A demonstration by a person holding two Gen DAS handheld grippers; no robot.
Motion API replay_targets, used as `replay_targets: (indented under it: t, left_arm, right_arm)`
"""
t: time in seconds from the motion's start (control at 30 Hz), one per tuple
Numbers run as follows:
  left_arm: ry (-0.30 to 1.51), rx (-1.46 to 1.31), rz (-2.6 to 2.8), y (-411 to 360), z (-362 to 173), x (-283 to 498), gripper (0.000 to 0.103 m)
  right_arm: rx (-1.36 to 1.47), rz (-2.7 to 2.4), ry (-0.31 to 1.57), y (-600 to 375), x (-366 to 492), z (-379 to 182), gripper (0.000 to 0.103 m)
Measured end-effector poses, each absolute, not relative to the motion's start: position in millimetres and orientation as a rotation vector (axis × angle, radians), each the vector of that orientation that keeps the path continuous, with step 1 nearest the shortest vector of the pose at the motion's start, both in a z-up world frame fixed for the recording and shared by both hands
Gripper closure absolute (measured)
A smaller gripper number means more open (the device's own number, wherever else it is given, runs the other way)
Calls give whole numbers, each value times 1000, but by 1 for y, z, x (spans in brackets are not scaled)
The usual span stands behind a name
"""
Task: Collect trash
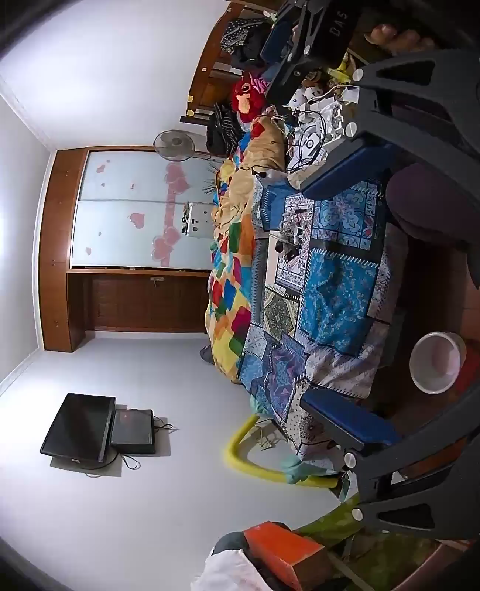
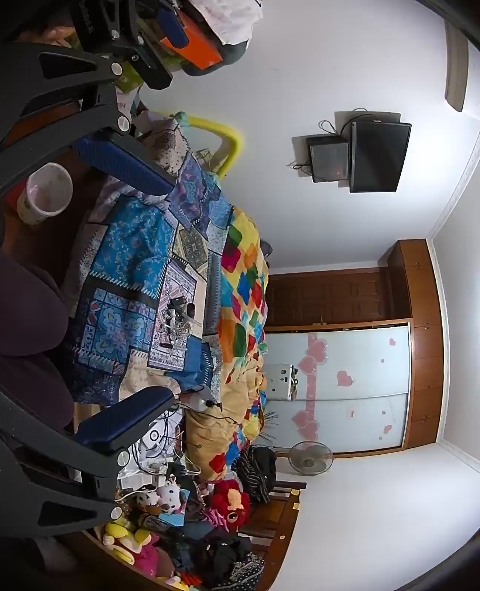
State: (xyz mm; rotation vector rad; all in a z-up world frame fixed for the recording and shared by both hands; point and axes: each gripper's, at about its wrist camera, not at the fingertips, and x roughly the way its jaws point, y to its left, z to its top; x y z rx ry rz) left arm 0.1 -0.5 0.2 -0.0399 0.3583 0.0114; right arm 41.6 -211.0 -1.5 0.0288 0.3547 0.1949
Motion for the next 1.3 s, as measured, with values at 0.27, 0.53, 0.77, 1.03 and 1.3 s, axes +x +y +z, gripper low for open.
replay_targets:
  t: [0.27,0.53,0.77,1.03,1.3]
  left_arm:
    - [352,-36,10,1,2,0,0]
    - [348,-30,12,-3,0,-1,0]
    - [343,-37,17,0,4,-2,0]
    - [350,-54,21,4,-1,-3,0]
    - [353,-56,24,5,-6,-3,0]
  right_arm:
    - [30,190,355,-212,41,-1,0]
    - [30,192,351,-214,38,2,0]
    - [30,191,348,-215,42,6,0]
    - [27,190,344,-214,38,7,0]
    - [26,193,353,-211,37,16,0]
